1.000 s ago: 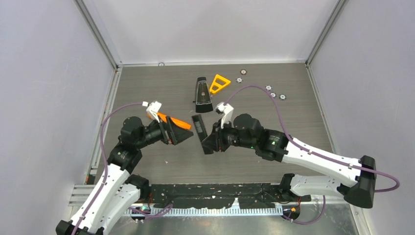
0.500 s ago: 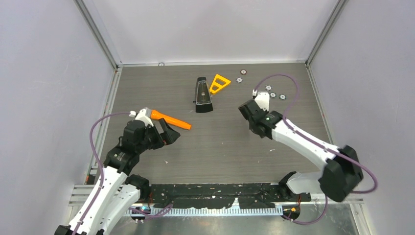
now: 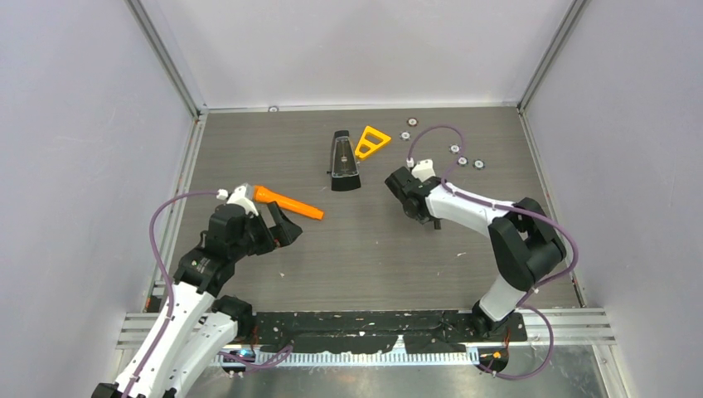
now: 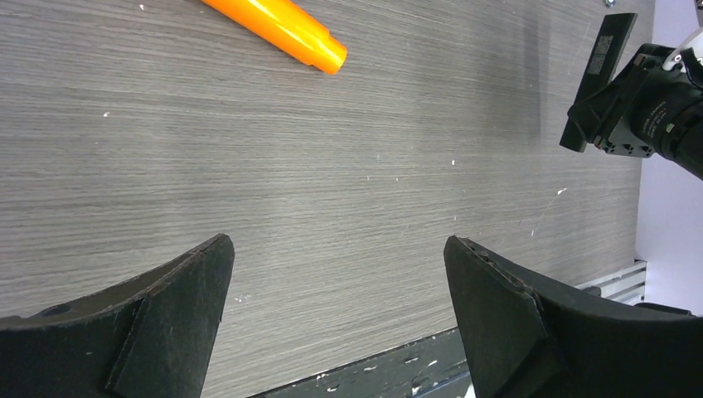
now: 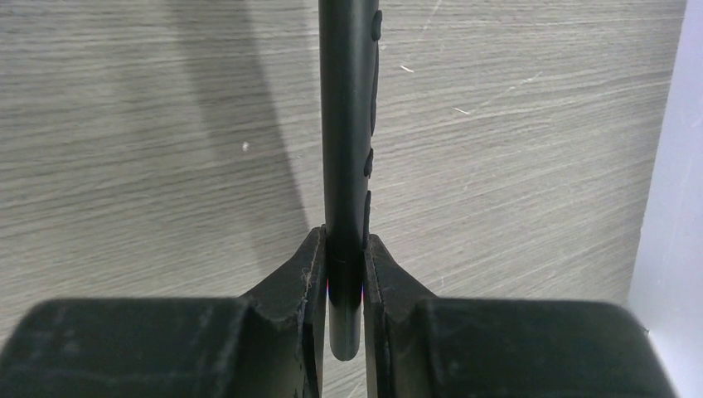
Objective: Load the batteries into the remote control
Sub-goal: Turn over the remote control at the center of the board, then reset both arms
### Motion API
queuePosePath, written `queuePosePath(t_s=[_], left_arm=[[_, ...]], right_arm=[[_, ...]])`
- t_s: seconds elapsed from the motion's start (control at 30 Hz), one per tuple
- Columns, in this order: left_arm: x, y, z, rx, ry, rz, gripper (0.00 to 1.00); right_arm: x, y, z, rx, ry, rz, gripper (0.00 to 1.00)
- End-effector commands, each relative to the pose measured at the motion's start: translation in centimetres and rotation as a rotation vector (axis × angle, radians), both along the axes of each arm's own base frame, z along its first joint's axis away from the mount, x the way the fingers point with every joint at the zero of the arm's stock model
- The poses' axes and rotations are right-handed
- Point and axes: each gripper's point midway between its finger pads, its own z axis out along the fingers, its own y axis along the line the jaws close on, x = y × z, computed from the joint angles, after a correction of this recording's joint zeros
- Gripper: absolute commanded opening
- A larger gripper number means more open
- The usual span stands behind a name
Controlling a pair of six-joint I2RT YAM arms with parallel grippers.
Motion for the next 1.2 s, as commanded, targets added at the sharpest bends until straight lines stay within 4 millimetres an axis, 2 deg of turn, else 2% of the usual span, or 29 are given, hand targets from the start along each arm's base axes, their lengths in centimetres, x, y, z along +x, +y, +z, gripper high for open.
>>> queuePosePath(t_s=[0.0, 0.23, 0.3, 0.4, 0.47, 0.6, 0.63, 0.67, 0.7, 0.73, 0.8, 0.83, 0.87, 0.9, 0.93, 0.97, 1.0, 1.17], left_arm=[[0.8, 0.3, 2.4, -0.009, -0.068, 0.033, 1.0], [1.0, 0.6, 3.0, 0.008, -0.07, 0.043, 1.0], [0.9, 0.7, 3.1, 0.021, -0.062, 0.038, 1.0], [0.5, 0.9, 3.0, 0.061, -0.045, 0.01, 1.0], [0.2, 1.4, 2.7, 0.094, -0.039, 0.007, 1.0], [-0.2, 2.2, 3.0, 0.15, -0.052, 0.0, 1.0], [-0.3, 2.3, 3.2, 0.16, -0.059, -0.009, 1.0], [-0.5, 2.5, 3.4, 0.169, -0.069, -0.013, 1.0], [-0.6, 2.7, 3.7, 0.18, -0.076, -0.013, 1.0], [-0.7, 3.1, 4.2, 0.195, -0.092, -0.005, 0.99], [-1.0, 3.9, 5.1, 0.221, -0.124, 0.013, 1.0], [-1.1, 4.2, 5.6, 0.229, -0.145, 0.017, 1.0], [-1.2, 4.5, 6.1, 0.237, -0.166, 0.027, 1.0], [-1.4, 4.8, 6.5, 0.242, -0.188, 0.037, 1.0], [-1.5, 5.1, 7.0, 0.242, -0.215, 0.047, 1.0], [-1.5, 5.3, 7.5, 0.24, -0.241, 0.056, 1.0], [-1.6, 5.5, 8.1, 0.236, -0.268, 0.07, 1.0], [-2.7, 6.9, 11.3, 0.213, -0.406, 0.136, 1.0]], right_arm=[[1.5, 1.4, -0.4, 0.036, -0.009, 0.02, 0.22], [1.6, 2.4, -2.3, 0.057, 0.039, 0.03, 0.22], [1.6, 2.7, -2.6, 0.073, 0.052, 0.033, 0.29], [1.4, 3.6, -2.6, 0.137, 0.052, 0.055, 0.57], [1.2, 4.8, -2.5, 0.213, 0.055, 0.084, 0.66], [0.9, 6.1, -0.7, 0.333, 0.02, 0.114, 0.73], [1.0, 6.3, 0.7, 0.365, -0.015, 0.121, 0.74], [0.7, 6.4, 1.0, 0.385, -0.019, 0.129, 0.74], [0.7, 6.5, 2.7, 0.42, -0.067, 0.137, 0.75], [0.4, 6.3, 3.2, 0.432, -0.081, 0.14, 0.75], [-0.2, 5.6, 7.3, 0.494, -0.202, 0.149, 0.75], [-0.5, 4.8, 7.9, 0.49, -0.233, 0.137, 0.75], [-0.9, 4.2, 10.2, 0.519, -0.307, 0.136, 0.75], [-1.3, 3.2, 10.9, 0.503, -0.34, 0.118, 0.75], [-2.0, 2.3, 13.2, 0.528, -0.415, 0.114, 0.75], [-2.5, 1.0, 14.0, 0.502, -0.447, 0.086, 0.76], [-3.3, 0.0, 16.1, 0.526, -0.516, 0.078, 0.76], [-8.1, -6.4, 22.4, 0.522, -0.75, -0.034, 0.98]])
